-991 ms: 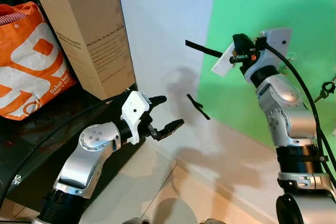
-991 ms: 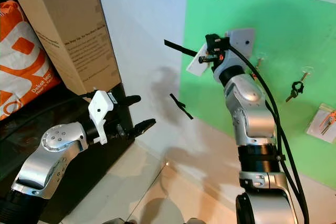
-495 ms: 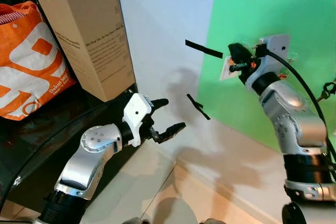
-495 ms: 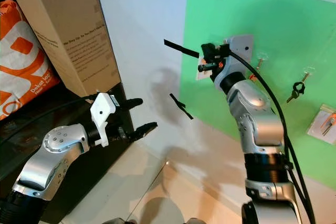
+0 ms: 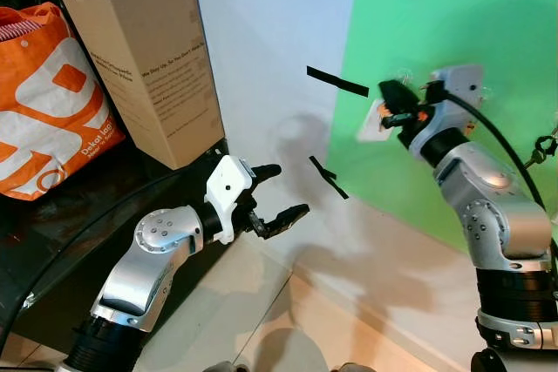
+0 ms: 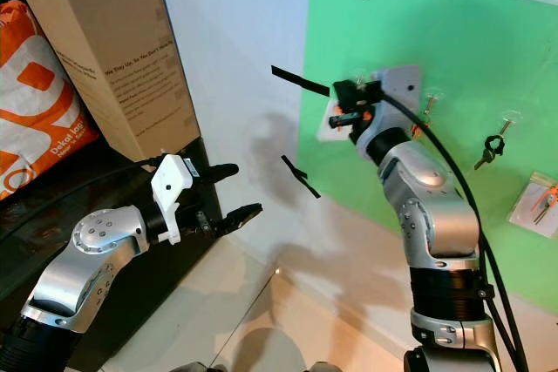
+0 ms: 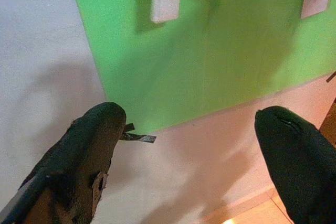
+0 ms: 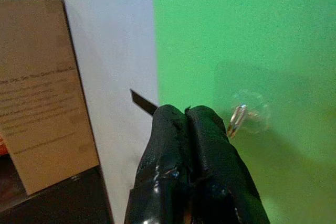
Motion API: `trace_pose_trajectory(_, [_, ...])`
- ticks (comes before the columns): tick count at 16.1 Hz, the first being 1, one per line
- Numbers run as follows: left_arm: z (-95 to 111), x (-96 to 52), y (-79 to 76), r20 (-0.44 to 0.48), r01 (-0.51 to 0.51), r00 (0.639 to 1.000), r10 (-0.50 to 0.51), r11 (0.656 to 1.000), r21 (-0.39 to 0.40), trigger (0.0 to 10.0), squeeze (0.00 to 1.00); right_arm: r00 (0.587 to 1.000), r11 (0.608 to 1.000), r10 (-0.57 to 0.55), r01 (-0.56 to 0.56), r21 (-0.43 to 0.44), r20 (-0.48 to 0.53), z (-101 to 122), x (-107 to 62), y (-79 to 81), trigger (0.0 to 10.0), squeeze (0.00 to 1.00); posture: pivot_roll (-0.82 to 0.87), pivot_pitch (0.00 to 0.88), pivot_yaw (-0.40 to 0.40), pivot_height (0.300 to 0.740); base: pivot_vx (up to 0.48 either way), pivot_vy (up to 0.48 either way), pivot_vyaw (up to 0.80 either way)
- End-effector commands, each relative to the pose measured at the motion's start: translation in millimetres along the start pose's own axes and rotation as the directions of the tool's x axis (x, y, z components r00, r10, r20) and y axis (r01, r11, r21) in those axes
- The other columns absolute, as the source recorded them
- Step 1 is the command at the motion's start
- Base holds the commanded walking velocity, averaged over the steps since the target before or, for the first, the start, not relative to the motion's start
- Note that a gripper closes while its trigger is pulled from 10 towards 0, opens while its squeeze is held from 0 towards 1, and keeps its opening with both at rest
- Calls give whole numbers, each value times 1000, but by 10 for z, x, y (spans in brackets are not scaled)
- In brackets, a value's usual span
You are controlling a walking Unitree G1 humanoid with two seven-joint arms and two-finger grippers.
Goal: Hang keys on a hook
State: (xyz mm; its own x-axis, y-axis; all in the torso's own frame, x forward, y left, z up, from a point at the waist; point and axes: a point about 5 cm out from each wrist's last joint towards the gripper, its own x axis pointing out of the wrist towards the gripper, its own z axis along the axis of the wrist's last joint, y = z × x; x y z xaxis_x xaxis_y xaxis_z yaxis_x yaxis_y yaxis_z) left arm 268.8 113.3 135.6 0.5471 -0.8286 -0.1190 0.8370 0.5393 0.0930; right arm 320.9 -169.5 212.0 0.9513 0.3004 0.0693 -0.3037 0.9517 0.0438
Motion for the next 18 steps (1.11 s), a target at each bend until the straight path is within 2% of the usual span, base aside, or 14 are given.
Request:
trace_pose_trajectory(1, [25, -10, -6, -2, 10, 1000, -10, 1000, 7, 10000, 0, 1000, 1000, -13, 13, 6, 5, 21, -12, 0, 10000, 0, -143, 0, 47, 740, 0, 0, 0])
trace_pose_trajectory(4, [22, -21, -16, -2, 14, 1000, -14, 1000, 5, 10000, 0, 1000, 1000, -10, 10, 10, -5, 38, -50, 21, 10000, 0, -143, 0, 44, 740, 0, 0, 0])
trace_pose_trajectory(6, [8, -26, -27, -3, 17, 1000, -17, 1000, -3, 10000, 0, 999, 999, -30, 29, 42, 13, 106, -159, -80, 10000, 0, -151, 0, 46, 740, 0, 0, 0])
trace_pose_trajectory(8, [2, -13, -32, -3, 23, 1000, -23, 1000, -3, 10000, 0, 999, 998, -37, 37, 43, 4, 86, -184, -99, 10000, 0, -156, 0, 49, 740, 0, 0, 0])
trace_pose_trajectory(14, [38, 35, -12, -1, 30, 1000, -30, 1000, 7, 10000, 0, 1000, 1000, -7, 7, 29, -9, 27, -107, 18, 10000, 0, -152, 0, 46, 740, 0, 0, 0])
trace_pose_trajectory(18, [35, 9, -25, -2, 25, 1000, -25, 1000, 11, 10000, 0, 996, 997, -51, 47, 55, 79, 150, 44, 14, 10000, 0, -142, 0, 41, 740, 0, 0, 0])
